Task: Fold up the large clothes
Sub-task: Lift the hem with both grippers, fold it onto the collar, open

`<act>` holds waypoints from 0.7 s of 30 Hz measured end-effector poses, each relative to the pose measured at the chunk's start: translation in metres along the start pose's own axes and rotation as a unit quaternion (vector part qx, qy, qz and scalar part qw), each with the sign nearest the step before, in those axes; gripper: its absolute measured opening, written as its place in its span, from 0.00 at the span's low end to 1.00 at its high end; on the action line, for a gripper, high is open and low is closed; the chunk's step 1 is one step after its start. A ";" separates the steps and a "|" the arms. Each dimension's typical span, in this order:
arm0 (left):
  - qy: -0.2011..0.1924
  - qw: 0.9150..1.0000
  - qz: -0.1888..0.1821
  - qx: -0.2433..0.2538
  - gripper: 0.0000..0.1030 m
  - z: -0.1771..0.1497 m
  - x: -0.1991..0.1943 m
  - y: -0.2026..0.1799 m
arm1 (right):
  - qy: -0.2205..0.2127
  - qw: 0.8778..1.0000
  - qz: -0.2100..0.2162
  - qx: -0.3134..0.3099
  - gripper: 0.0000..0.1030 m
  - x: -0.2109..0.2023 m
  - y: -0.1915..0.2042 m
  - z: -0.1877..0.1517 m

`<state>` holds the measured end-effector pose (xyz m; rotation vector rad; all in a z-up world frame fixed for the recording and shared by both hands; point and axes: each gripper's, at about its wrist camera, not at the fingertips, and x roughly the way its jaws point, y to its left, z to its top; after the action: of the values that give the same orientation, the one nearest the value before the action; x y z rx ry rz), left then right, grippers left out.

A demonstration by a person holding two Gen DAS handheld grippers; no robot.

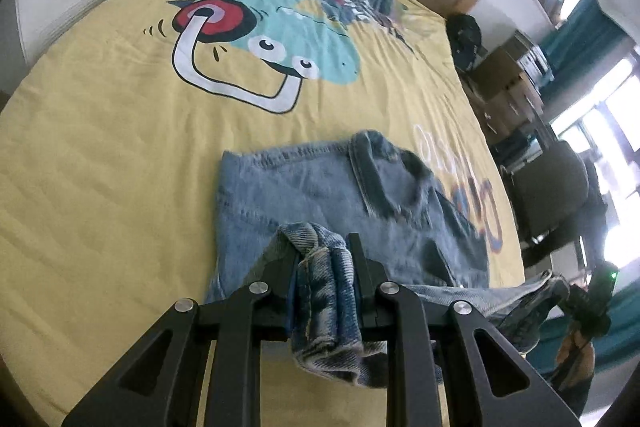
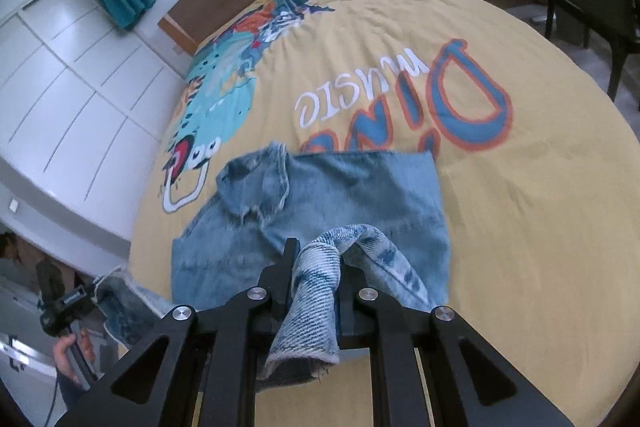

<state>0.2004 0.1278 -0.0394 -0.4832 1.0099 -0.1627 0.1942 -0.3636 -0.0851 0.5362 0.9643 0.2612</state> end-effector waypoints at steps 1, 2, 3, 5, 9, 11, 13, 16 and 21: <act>0.002 1.000 0.002 -0.002 0.17 0.007 0.005 0.002 | 0.002 1.000 -0.003 0.002 0.13 0.008 -0.001 0.008; 0.004 1.000 0.006 -0.005 0.17 0.014 0.011 0.004 | 0.004 1.000 -0.008 0.002 0.13 0.017 -0.002 0.015; 0.008 1.000 0.013 -0.006 0.17 0.022 0.020 0.005 | 0.006 1.000 -0.019 0.000 0.13 0.027 -0.002 0.025; 0.016 0.999 0.037 -0.004 0.17 0.033 0.042 0.007 | 0.016 0.999 -0.040 -0.001 0.13 0.053 -0.004 0.041; 0.024 0.996 0.089 0.007 0.19 0.037 0.082 0.008 | 0.045 0.996 -0.083 0.001 0.13 0.101 -0.012 0.056; 0.031 0.993 0.112 0.009 0.23 0.034 0.099 0.010 | 0.061 0.993 -0.102 0.008 0.13 0.123 -0.020 0.056; 0.035 0.990 0.133 0.004 0.28 0.031 0.112 0.014 | 0.076 0.990 -0.122 0.007 0.14 0.139 -0.026 0.054; 0.045 0.986 0.162 0.009 0.30 0.027 0.125 0.019 | 0.099 0.984 -0.149 0.002 0.15 0.161 -0.036 0.050; 0.050 0.984 0.172 0.013 0.63 0.024 0.128 0.015 | 0.107 0.984 -0.141 0.008 0.32 0.166 -0.042 0.048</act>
<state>0.2871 0.1042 -0.1344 -0.2722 1.1730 0.1108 0.3247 -0.3411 -0.2038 0.3854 1.2375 0.0569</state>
